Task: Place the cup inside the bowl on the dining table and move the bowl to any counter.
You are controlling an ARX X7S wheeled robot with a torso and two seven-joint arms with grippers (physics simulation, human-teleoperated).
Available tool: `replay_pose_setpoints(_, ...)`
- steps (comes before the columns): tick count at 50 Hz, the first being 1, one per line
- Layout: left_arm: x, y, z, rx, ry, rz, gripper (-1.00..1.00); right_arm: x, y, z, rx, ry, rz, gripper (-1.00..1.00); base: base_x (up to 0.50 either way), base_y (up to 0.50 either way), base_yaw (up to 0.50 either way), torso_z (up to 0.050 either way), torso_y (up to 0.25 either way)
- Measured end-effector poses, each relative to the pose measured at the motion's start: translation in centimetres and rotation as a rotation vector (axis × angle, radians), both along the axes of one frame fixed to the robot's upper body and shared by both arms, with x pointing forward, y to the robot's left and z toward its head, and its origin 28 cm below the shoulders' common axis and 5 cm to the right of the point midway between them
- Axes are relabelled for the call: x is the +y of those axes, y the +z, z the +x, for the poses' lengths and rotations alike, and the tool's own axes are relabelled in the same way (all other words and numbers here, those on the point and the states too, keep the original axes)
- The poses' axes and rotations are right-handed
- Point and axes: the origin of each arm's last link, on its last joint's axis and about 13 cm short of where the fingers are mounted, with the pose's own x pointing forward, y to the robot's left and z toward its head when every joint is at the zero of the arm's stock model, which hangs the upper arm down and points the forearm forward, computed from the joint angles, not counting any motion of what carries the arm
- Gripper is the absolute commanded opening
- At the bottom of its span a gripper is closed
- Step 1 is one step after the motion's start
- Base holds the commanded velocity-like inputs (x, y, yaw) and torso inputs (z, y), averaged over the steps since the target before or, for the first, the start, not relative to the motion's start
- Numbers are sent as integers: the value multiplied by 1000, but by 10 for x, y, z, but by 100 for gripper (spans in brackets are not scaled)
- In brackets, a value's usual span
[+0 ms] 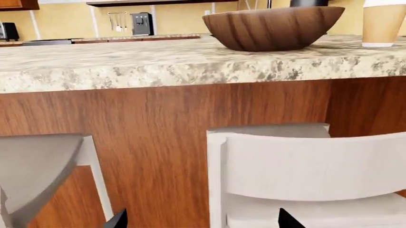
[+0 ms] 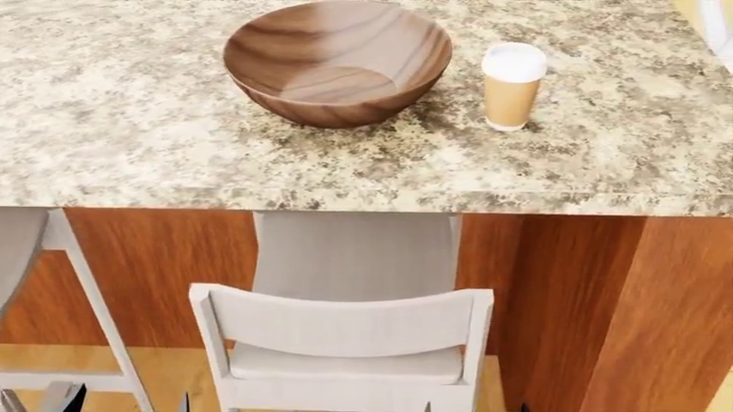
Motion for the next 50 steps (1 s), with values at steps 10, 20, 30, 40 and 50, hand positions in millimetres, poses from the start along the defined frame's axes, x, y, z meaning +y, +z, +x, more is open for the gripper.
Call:
replay_pose_setpoints(10, -1, 1, 1, -3, -2, -7, 100, 0, 0, 0, -7, 6, -1, 100, 3, 0, 0, 0, 0)
replay_pose_setpoints(20, -1, 1, 0, -7, -2, -6, 100, 0, 0, 0, -12, 11, 0, 100, 0, 0, 0, 0, 0)
replay_pose_setpoints(30, 0, 1, 0, -16, 5, -4, 100, 0, 0, 0, -15, 12, 0, 100, 0, 0, 0, 2, 0)
replay_pose_setpoints(40, 1, 3, 0, -30, 10, 3, 100, 0, 1, 0, -16, 9, 0, 100, 0, 0, 0, 48, 0)
replay_pose_setpoints(50, 2, 3, -1, -36, 13, 4, 100, 0, 1, 0, -19, 5, 0, 100, 0, 0, 0, 50, 0)
